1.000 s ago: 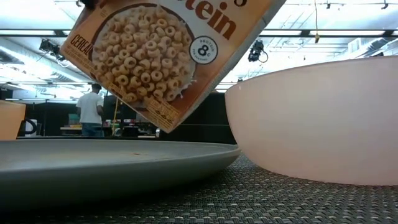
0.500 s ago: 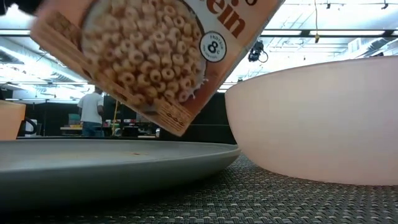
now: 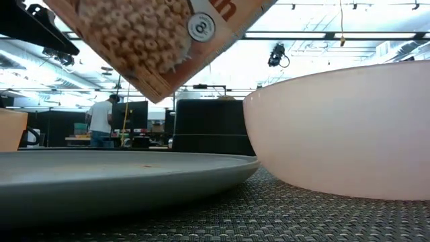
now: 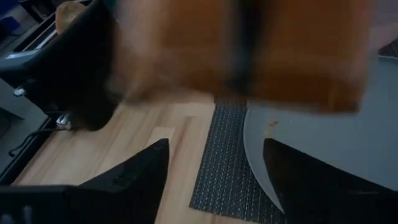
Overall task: Arrange a breakfast setting
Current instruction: Pour the cereal from the cereal box into the pink bowl
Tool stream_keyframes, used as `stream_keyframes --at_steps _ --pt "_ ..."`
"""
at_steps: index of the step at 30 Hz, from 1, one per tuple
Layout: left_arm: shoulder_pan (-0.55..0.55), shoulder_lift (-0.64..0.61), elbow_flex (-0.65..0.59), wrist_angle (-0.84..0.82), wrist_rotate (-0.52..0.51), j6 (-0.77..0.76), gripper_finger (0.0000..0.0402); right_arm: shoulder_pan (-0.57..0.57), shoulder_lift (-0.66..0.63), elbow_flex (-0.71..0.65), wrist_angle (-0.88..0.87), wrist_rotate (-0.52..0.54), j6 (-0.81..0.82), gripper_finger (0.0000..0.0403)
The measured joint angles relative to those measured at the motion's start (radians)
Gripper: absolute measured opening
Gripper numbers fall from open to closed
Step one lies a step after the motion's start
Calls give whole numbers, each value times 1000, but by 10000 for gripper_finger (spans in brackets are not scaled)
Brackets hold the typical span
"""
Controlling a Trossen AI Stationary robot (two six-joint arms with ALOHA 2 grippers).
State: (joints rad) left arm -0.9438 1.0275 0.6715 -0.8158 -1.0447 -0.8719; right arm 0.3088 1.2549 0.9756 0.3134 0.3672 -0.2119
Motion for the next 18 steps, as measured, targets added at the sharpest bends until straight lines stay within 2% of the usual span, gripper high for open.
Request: stream_keyframes --at_steps 9,14,18 --pt "17 0 -5 58 -77 20 348 -16 0 0 23 -4 0 4" --pt "27 0 -5 130 22 79 355 -18 0 0 23 -3 0 4" --pt "11 0 -5 162 6 107 355 -18 0 0 23 -3 0 4"
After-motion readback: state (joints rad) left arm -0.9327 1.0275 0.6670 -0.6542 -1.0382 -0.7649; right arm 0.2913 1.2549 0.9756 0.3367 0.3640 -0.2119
